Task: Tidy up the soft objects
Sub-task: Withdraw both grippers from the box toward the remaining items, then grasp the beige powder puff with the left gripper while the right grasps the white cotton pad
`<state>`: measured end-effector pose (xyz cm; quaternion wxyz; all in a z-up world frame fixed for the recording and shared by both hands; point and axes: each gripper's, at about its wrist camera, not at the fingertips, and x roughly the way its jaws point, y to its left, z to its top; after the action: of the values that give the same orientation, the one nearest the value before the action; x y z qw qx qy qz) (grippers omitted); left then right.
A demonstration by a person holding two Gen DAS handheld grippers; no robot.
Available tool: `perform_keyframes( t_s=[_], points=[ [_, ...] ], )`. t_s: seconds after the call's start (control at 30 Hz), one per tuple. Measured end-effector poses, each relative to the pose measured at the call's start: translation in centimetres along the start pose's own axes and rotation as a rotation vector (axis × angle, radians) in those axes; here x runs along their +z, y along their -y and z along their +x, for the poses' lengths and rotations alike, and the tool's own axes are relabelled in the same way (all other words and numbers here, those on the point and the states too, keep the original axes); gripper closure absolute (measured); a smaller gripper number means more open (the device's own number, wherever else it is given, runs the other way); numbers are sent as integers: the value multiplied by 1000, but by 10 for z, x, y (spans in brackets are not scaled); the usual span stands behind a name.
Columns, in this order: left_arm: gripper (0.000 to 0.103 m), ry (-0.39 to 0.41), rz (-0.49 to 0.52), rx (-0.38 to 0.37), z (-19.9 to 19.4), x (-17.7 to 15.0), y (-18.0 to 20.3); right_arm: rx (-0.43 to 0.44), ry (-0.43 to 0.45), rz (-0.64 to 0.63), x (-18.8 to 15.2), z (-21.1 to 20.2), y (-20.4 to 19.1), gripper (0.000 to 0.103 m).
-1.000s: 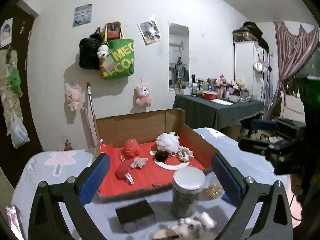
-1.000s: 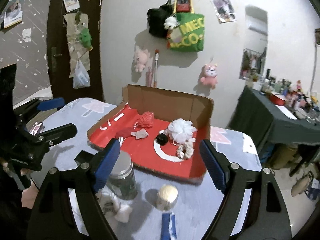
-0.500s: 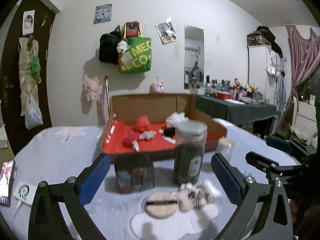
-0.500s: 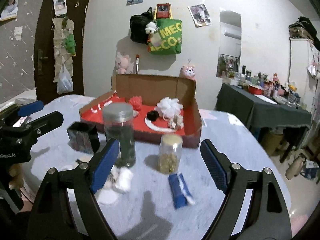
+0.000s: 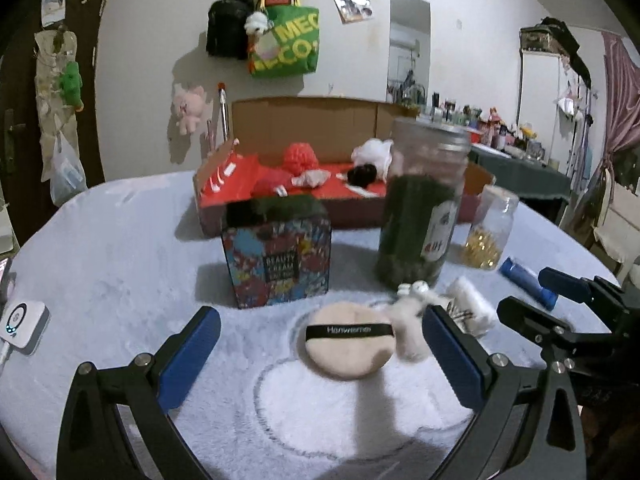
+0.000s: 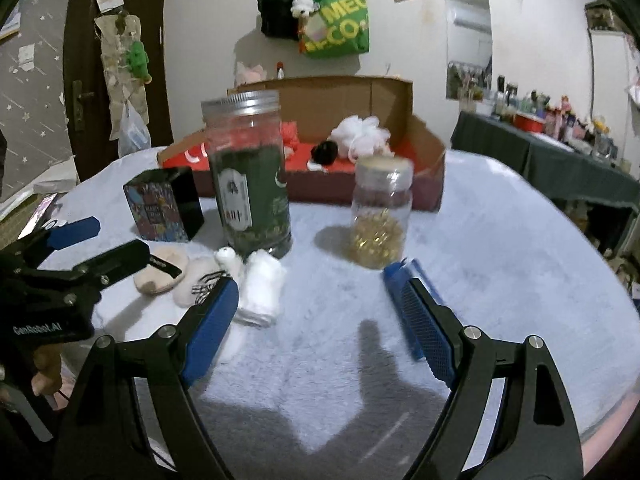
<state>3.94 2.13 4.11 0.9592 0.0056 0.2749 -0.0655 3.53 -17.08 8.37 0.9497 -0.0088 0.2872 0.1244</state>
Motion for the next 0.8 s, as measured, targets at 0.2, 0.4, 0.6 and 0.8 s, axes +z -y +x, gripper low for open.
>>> perform_keyframes(
  t_s=[0.2, 0.4, 0.6, 0.8],
  points=[
    [1, -73, 6, -22, 12, -3, -1, 38, -41, 28, -3, 14, 1, 19],
    [11, -144, 14, -47, 23, -3, -2, 83, -59, 45, -3, 21, 0, 20],
    [22, -169, 19, -75, 28, -3, -2, 144, -84, 77, -4, 28, 2, 41],
    [62, -149, 51, -108, 24, -1, 3, 251, -100, 85, -4, 30, 0, 81]
  ],
)
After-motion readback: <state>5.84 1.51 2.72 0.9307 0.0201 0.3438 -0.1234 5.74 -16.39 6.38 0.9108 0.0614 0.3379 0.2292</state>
